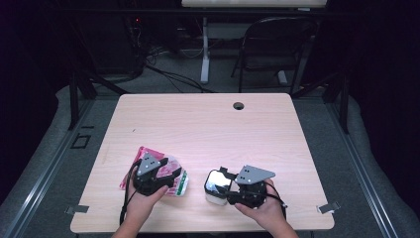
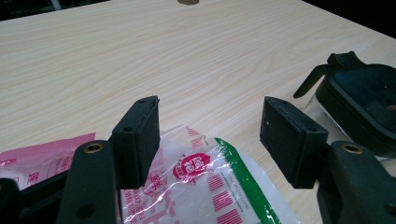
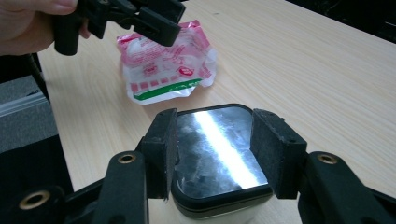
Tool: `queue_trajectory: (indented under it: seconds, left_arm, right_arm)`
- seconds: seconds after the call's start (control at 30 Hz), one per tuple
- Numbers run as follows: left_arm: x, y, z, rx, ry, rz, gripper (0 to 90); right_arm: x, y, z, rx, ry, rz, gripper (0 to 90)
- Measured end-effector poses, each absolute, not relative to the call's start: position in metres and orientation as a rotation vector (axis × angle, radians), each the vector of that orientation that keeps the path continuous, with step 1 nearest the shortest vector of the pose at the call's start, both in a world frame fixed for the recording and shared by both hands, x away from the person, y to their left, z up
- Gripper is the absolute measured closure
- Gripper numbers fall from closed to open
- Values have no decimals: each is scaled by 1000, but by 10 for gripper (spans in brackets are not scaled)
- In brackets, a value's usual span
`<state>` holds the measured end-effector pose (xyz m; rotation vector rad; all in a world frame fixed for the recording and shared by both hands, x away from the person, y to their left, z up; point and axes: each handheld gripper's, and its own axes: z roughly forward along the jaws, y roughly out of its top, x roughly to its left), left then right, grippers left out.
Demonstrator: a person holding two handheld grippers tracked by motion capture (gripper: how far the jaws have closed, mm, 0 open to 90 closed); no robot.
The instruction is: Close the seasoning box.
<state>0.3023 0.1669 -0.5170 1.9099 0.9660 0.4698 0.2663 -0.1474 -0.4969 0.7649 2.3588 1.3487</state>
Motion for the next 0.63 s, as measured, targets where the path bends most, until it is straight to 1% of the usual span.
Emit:
queue_trajectory:
  seconds: [0.17, 0.63]
  left_arm:
    - [303, 169, -518, 1908, 975, 470, 382]
    - [306, 175, -519, 1894, 999, 477, 381]
  right_arm:
    - [270, -154, -497, 838, 2321, 1356, 490]
    - [279, -170, -497, 983, 2225, 1368, 472]
